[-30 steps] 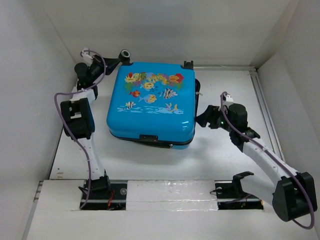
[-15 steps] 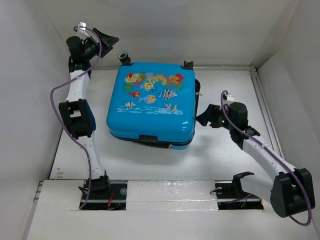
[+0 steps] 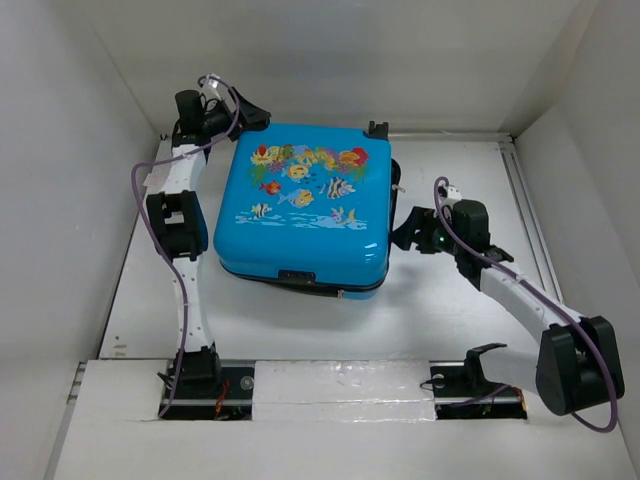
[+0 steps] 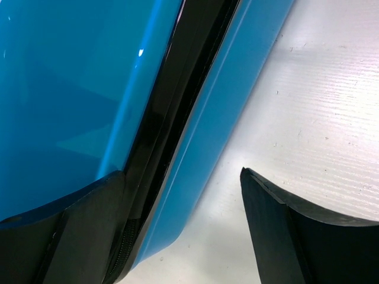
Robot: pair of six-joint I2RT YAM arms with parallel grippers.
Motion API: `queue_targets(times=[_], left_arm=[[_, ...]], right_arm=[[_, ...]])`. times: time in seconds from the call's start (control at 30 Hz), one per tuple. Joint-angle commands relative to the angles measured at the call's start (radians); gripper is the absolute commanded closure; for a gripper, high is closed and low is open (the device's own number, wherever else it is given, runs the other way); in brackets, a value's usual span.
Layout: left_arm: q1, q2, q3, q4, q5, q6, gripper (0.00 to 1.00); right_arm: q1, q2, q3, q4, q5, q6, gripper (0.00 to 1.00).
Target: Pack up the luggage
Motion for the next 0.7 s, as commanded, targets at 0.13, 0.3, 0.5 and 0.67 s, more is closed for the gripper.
queue_targets(times=[0.13,0.3,0.5,0.67], left_arm=[[-0.038,-0.021,-0.057,0.383,0.068,-0.21,0.0],[-0.077,0.029,0.002,0.483,0.068,-0.282,0.04],[-0.104,0.029,-0.046,0.736,0.064,-0.442,0.34],[-0.104,-0.018,-0.127,0.966,0.082,-0.569,0.86]], right_arm=[[0.015,0.042,0.025,0.073,-0.026,-0.024,0.16],[0.015,0.062,0.025,0.093,-0.047,-0.024,0.16],[0.015,0.085,0.016,0.093,-0.056,-0.024,0.16],[0.015,0.106,0.016,0.115,-0.056,-0.024,0.16]])
